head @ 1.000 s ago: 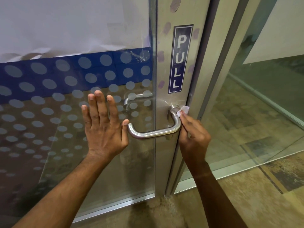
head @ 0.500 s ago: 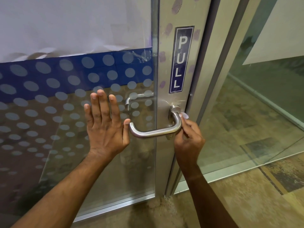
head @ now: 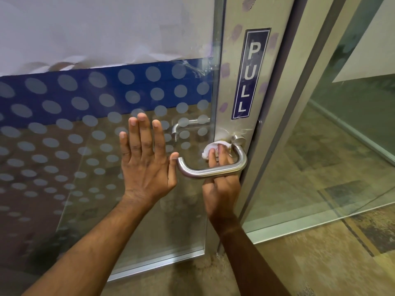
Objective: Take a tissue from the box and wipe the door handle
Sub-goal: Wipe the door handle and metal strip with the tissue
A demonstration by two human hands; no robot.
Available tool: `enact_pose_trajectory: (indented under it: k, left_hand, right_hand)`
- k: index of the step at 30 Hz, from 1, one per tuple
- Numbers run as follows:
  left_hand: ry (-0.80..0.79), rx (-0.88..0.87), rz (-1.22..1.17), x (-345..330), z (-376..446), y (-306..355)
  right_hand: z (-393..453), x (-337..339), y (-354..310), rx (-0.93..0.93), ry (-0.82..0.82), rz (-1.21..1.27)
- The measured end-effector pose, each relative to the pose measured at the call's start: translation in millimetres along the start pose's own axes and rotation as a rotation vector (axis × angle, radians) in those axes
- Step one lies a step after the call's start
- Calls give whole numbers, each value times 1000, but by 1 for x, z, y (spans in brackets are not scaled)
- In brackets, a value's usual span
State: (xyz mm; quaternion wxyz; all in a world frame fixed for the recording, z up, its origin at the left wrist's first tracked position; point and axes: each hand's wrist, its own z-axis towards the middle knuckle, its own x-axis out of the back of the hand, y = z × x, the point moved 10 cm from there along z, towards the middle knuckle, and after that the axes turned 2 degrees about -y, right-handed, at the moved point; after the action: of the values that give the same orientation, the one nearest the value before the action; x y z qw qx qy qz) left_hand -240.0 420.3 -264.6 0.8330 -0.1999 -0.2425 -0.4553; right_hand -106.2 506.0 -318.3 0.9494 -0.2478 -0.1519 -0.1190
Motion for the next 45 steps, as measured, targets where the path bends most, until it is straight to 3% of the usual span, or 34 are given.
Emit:
enact_pose_trajectory:
  k: [6,12,17,20,29,40,45]
  left_hand:
    - [6,-2,0,0,0,0]
    - [6,-4,2,0,-1,0]
    - [10,0,-13,0,0,0]
    - [13,0,-14,1,0,0]
    - [3,2,-10,1,0,0]
    - [29,-8,-3,1,-1,1]
    - [27,-5,2,1,0,1]
  right_hand:
    - [-25,-10,20,-88,-202,0]
    - [-21,-17,13,-84,-198,37]
    - [-29,-17,22,-26,-327,-134]
    - [-22,0,41,-194,-238,-190]
    - [-18,14,53,-553,-17,39]
    - [-25,-8,17,-9,-113,-13]
    - [-27,-11,22,40,-208,-120]
